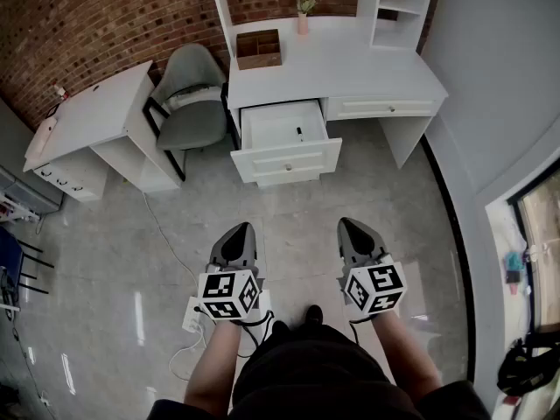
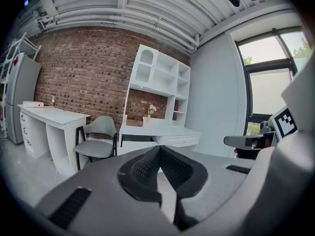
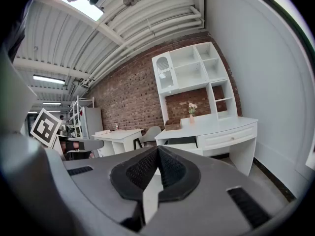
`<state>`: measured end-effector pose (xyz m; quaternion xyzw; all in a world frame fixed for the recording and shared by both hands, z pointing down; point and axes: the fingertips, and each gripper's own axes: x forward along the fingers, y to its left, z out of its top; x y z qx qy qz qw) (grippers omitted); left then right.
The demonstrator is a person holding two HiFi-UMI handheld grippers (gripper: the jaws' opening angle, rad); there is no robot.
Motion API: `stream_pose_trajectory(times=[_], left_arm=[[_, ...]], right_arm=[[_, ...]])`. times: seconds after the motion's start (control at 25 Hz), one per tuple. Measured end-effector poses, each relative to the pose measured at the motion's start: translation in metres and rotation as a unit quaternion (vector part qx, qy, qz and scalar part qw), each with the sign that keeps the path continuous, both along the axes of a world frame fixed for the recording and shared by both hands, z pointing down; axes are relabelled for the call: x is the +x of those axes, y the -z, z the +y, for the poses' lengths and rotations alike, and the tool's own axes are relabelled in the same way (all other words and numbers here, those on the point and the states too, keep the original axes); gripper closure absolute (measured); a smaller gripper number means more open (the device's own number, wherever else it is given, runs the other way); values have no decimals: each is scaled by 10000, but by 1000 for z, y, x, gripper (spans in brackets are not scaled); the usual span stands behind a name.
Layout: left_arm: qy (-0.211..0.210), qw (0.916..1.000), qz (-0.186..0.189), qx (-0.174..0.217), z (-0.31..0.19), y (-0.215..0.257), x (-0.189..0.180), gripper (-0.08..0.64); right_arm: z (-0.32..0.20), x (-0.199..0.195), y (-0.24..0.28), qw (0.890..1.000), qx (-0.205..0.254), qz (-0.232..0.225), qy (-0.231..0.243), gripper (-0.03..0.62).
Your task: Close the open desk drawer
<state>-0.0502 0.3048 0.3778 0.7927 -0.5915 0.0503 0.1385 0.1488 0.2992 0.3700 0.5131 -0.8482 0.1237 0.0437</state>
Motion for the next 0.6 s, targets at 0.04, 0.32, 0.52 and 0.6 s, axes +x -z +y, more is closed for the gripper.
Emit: stream_pose_trajectory(times=[0.04,0.32,0.52,0.6], left_arm=[[8,10000,-3,5,-2,-1,1,551],[76,9999,-35,-64,-9,-8,13,551],[416,9990,-29,-134,-11,-13,6,551],[517,9985,-43,-173,-13,-17,5,551]], right_arm=[[-3,1,0,10000,16,-22,10,588],[-10,15,-8,9999,-55,-133,-58,588],[-12,19,-18,9998,-184,-95,30,588],[-13,22,-22,9998,-194,-37,64,588]])
